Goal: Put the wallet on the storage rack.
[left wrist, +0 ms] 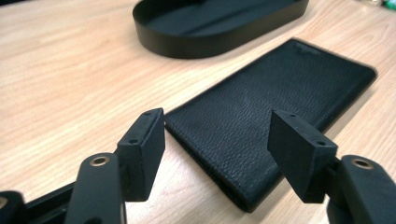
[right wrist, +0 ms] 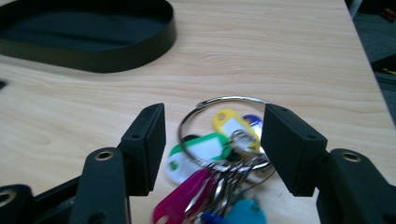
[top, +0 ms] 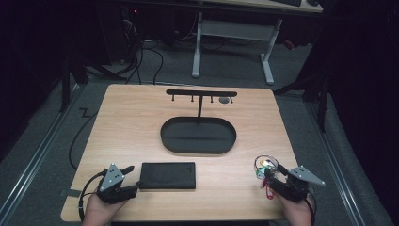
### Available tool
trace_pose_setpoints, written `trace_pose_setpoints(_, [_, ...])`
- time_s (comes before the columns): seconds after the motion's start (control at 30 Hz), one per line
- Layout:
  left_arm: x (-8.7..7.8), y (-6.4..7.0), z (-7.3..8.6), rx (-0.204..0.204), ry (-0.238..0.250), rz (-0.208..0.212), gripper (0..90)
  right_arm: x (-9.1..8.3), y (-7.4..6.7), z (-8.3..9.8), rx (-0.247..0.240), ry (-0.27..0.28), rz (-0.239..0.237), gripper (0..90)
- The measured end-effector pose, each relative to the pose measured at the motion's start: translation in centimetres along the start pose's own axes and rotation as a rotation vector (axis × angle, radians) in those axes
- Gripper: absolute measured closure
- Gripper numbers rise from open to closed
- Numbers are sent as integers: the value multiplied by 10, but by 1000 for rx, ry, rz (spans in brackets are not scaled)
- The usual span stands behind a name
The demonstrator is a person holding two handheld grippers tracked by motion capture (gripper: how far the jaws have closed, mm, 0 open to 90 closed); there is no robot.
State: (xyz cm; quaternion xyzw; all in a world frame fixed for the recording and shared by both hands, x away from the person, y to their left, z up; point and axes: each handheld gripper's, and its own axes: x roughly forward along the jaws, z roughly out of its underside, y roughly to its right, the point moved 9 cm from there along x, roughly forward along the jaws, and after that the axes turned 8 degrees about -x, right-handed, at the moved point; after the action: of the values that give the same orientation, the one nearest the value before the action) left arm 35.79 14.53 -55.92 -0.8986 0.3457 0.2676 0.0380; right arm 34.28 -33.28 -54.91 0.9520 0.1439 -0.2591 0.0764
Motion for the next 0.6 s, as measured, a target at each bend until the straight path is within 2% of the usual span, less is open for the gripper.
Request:
trace_pose_setpoints(0.07, [1,1,-2,13,2,-3,368,-4,-7,2,-18,7,-8,388])
trace_pose_setpoints(0.33, [2,4,-5,36,12,13,367,-3,-14,1,-26,9,-12,382])
trace_pose_setpoints(0.53, [1,0,-4,29,11,6,373,0,-14,2,-24,1,-16,384])
trace_pose_setpoints(0.6, [1,-3,-2,24,3,-4,404,0,-14,2,-16,2,-17,386])
